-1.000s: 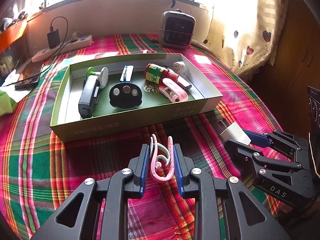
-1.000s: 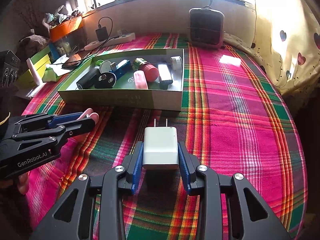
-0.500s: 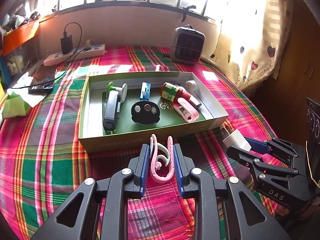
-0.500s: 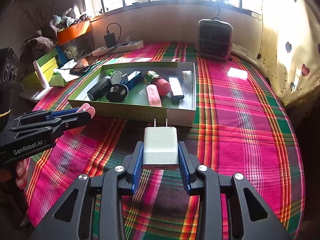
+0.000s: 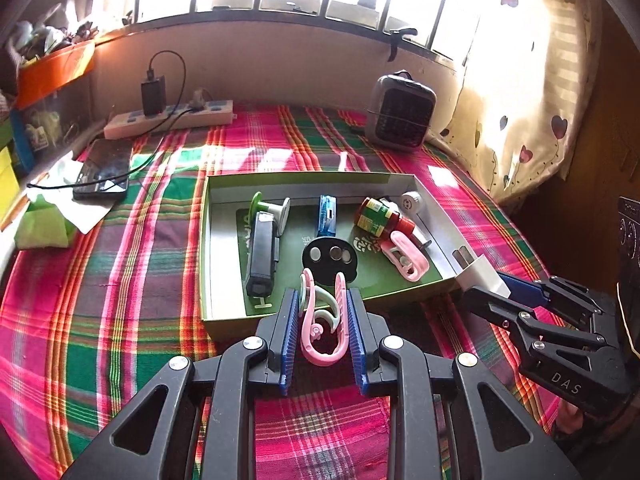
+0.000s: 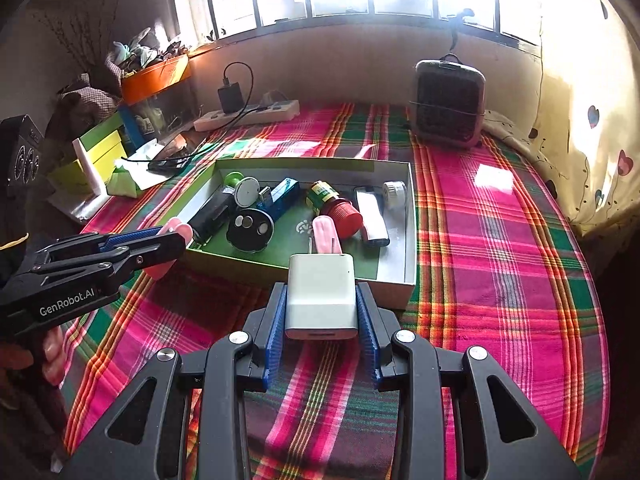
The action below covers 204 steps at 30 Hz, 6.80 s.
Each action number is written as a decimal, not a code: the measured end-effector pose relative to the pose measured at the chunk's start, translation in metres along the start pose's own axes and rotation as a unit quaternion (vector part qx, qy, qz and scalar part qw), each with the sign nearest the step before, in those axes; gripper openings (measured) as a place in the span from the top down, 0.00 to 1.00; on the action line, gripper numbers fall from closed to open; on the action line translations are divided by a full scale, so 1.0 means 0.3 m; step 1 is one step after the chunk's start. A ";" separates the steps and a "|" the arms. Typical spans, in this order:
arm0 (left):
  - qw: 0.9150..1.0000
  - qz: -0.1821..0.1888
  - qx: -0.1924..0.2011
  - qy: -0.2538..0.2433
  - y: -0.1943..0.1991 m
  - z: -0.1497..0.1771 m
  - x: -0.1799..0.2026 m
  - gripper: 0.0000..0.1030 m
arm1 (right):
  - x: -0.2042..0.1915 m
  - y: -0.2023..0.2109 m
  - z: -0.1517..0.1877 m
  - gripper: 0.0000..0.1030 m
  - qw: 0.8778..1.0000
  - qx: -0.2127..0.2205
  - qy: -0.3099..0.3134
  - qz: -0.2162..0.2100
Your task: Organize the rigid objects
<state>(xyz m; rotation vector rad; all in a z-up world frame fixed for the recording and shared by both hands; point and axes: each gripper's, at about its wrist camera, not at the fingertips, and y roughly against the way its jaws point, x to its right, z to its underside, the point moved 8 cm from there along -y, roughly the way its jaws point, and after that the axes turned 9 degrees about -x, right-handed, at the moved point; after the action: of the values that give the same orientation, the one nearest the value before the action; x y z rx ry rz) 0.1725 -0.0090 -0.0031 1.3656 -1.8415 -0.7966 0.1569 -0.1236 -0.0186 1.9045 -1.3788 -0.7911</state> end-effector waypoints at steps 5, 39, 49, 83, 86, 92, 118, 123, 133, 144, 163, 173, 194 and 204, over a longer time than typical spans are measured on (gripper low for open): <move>1.000 -0.003 0.002 0.008 -0.019 -0.026 -0.027 0.78 | -0.008 -0.021 -0.045 0.66 1.000 0.003 0.001 -0.004; 0.999 -0.018 -0.009 0.024 -0.121 -0.087 -0.116 0.78 | -0.094 -0.237 -0.182 0.66 0.998 -0.039 0.039 -0.015; 0.999 -0.022 -0.008 0.027 -0.131 -0.088 -0.123 0.78 | -0.113 -0.260 -0.186 0.66 0.998 -0.043 0.041 -0.025; 0.999 -0.015 -0.022 0.026 -0.166 -0.079 -0.114 0.75 | -0.103 -0.298 -0.163 0.66 0.998 -0.054 0.033 -0.024; 0.999 -0.014 -0.022 0.026 -0.166 -0.079 -0.114 0.75 | -0.104 -0.299 -0.164 0.66 0.998 -0.054 0.033 -0.022; 0.999 -0.011 -0.022 0.024 -0.167 -0.073 -0.108 0.72 | -0.106 -0.291 -0.166 0.66 0.998 -0.049 0.032 -0.022; 0.999 -0.027 -0.015 0.025 -0.102 -0.051 -0.096 0.57 | -0.092 -0.218 -0.142 0.56 0.999 -0.033 0.017 -0.007; 0.999 -0.030 -0.014 0.024 -0.086 -0.041 -0.087 0.57 | -0.097 -0.199 -0.135 0.56 0.999 -0.028 0.018 -0.004; 0.999 -0.039 -0.010 0.019 -0.056 -0.025 -0.065 0.57 | -0.098 -0.164 -0.120 0.56 1.000 -0.021 0.014 0.000; 0.998 -0.063 -0.003 0.022 -0.005 0.024 -0.045 0.57 | -0.084 -0.119 -0.076 0.56 1.000 -0.017 0.001 0.006; 0.996 -0.081 -0.033 0.023 -0.016 0.178 0.011 0.57 | -0.048 -0.057 0.066 0.55 0.999 -0.025 -0.020 0.034; 0.994 -0.095 -0.048 0.028 -0.048 0.242 0.011 0.57 | -0.011 -0.088 0.138 0.55 0.997 -0.055 -0.039 0.043; 0.990 -0.135 -0.037 0.033 -0.059 0.244 0.028 0.51 | 0.010 -0.080 0.176 0.45 0.994 -0.058 -0.040 0.086; 0.989 -0.137 -0.037 0.034 -0.061 0.244 0.029 0.50 | 0.014 -0.085 0.175 0.39 0.994 -0.059 -0.041 0.086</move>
<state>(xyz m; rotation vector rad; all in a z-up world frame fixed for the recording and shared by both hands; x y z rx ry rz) 0.1203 -0.0171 -0.0577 1.5978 -1.5763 -0.9346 0.1316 -0.1296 -0.0710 1.6548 -1.4889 -0.8552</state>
